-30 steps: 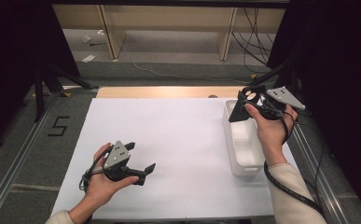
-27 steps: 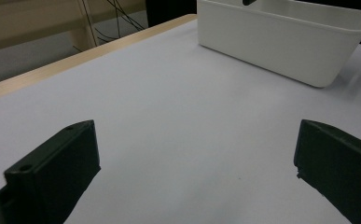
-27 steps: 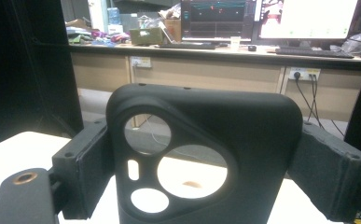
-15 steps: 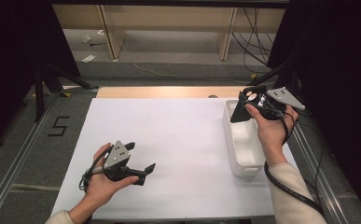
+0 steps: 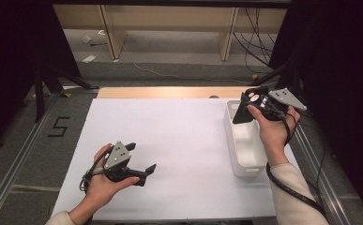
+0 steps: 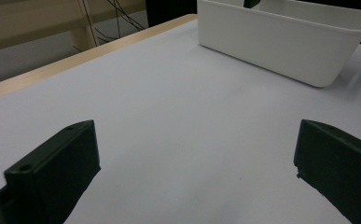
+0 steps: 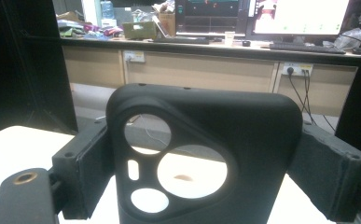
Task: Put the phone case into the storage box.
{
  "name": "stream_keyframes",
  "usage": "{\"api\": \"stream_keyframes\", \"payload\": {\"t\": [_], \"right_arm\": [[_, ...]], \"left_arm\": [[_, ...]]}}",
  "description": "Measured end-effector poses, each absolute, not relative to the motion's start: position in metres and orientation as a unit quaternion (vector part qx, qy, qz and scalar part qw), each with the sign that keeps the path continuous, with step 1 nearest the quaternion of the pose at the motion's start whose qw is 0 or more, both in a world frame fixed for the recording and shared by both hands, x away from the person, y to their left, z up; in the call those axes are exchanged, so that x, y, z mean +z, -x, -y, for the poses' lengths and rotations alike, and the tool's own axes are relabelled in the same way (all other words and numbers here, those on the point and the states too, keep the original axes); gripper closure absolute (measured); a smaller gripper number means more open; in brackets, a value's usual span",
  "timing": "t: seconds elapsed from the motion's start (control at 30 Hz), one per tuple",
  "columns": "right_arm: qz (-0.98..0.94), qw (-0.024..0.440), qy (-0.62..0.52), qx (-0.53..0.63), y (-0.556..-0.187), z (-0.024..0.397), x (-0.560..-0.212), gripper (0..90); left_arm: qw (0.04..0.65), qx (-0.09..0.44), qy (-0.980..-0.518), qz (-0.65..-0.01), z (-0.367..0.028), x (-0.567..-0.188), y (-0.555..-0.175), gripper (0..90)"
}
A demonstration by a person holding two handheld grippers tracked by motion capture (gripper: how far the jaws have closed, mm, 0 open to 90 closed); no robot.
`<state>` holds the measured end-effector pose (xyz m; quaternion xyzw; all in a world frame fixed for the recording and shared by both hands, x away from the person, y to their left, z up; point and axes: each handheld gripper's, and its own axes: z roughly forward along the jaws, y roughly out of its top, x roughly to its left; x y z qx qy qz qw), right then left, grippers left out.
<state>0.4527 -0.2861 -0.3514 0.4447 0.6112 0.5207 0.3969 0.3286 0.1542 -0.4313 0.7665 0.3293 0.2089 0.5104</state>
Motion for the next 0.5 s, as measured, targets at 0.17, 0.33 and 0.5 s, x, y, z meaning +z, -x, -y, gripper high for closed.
{"api": "stream_keyframes", "payload": {"t": [0.17, 0.33, 0.5], "right_arm": [[-0.613, 0.395, -0.446, 0.518, -0.4533, 0.2863, -0.3526, 15.0], [-0.614, 0.395, -0.447, 0.517, -0.4551, 0.2875, -0.3539, 15.0], [-0.616, 0.394, -0.448, 0.515, -0.4575, 0.2886, -0.3555, 15.0]], "left_arm": [[0.510, 0.209, -0.766, -0.329, -0.1541, -0.4314, -0.3287, 0.0], [0.510, 0.209, -0.767, -0.328, -0.1540, -0.4320, -0.3293, 0.0], [0.510, 0.208, -0.768, -0.328, -0.1543, -0.4322, -0.3299, 0.0]]}}
